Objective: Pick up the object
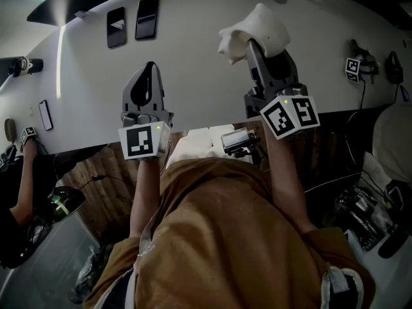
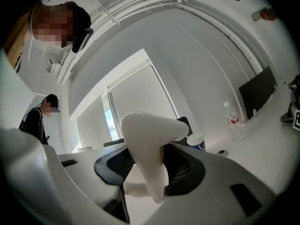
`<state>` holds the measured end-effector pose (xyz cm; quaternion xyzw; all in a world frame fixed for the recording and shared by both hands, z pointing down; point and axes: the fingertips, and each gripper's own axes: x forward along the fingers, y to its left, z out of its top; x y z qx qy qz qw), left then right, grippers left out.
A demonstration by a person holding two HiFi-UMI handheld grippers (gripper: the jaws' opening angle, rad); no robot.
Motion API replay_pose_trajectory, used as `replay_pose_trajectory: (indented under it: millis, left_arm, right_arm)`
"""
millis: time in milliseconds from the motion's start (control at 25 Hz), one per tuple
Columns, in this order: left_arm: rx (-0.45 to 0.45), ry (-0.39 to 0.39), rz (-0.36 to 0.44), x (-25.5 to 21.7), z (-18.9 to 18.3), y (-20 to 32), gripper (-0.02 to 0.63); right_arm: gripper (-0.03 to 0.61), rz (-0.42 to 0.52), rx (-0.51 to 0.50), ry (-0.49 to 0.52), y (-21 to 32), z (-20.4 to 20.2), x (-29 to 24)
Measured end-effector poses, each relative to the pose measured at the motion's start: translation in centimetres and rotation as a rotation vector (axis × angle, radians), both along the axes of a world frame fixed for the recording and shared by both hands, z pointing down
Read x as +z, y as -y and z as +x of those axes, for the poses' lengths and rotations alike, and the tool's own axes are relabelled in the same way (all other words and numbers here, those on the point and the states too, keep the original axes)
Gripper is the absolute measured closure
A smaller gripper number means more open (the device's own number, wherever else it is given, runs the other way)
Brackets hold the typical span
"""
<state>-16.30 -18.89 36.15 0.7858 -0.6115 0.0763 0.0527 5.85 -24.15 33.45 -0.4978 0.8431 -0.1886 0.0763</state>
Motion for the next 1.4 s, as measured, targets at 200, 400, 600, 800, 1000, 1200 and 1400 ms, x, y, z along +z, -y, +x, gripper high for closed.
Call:
replay_pose_trajectory:
  millis: [200,400,600,800,1000,1200,1400]
  left_arm:
    - [-0.007,0.001,0.000,0.0,-0.1,0.2,0.618]
    - [-0.002,-0.001,0.004,0.0,0.1,0.4,0.618]
    - [0.001,-0.001,0.005,-0.1,0.4,0.5,0.618]
    - [0.005,-0.003,0.009,-0.2,0.6,0.6,0.618]
    - [0.007,-0.001,0.012,-0.3,0.8,0.7,0.618]
    - [0.000,-0.008,0.011,-0.3,0.9,0.5,0.618]
    - [-0.006,-0.012,0.019,-0.8,0.7,0.4,0.618]
  right_arm:
    - [0.385,0.063,0.017,-0.086,0.1,0.0,-0.8]
    - [0.385,0.102,0.012,-0.113,-0.1,-0.5,-1.5]
    - [0.385,0.152,0.006,-0.128,-0.3,-0.6,-2.6]
    - [0.385,0.200,0.005,-0.189,-0.5,-1.0,-3.5]
    - [0.385,0.228,-0.014,-0.222,-0.6,-1.4,-4.2]
    - [0.385,0.253,-0.020,-0.232,-0.9,-1.5,-4.8]
    - [0.385,0.283,-0.030,-0.257,-1.4,-2.0,-5.7]
